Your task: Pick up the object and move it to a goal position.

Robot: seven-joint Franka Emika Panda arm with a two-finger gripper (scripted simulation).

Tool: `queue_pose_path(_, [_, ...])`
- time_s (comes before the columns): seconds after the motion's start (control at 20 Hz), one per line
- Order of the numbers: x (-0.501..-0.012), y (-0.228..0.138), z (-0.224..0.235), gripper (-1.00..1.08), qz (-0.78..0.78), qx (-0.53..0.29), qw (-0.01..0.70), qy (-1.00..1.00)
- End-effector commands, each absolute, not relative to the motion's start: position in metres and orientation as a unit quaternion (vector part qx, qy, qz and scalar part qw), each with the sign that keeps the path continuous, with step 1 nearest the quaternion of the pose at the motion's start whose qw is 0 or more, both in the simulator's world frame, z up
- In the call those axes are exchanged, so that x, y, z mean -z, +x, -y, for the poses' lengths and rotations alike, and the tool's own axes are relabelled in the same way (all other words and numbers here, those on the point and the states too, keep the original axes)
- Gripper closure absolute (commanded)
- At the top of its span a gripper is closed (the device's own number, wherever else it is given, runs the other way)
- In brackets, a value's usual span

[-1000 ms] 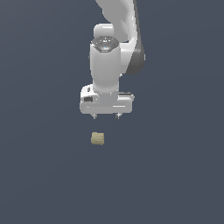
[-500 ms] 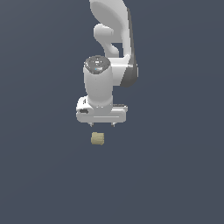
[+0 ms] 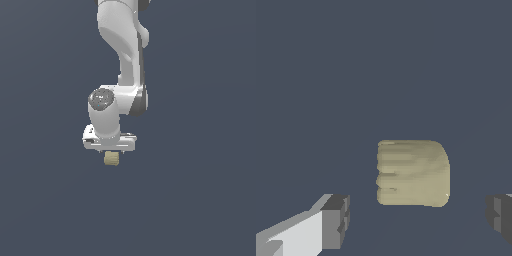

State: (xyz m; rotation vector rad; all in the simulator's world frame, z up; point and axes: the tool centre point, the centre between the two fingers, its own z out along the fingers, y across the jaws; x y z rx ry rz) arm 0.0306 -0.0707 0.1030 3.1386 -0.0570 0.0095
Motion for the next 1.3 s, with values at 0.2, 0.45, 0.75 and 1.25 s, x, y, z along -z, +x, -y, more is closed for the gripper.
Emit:
queue_pose_path(0.2, [-0.091, 0.032, 0.076, -0.92, 0.023, 0.0, 0.0, 1.0])
queue_pose_path(0.45, [-0.085, 0.031, 0.076, -0.92, 0.022, 0.0, 0.0, 1.0])
queue_pose_path(0.75, [-0.054, 0.03, 0.076, -0.92, 0.023, 0.0, 0.0, 1.0])
queue_pose_path(1.25, [-0.04, 0.032, 0.076, 1.08, 0.023, 0.0, 0.0, 1.0])
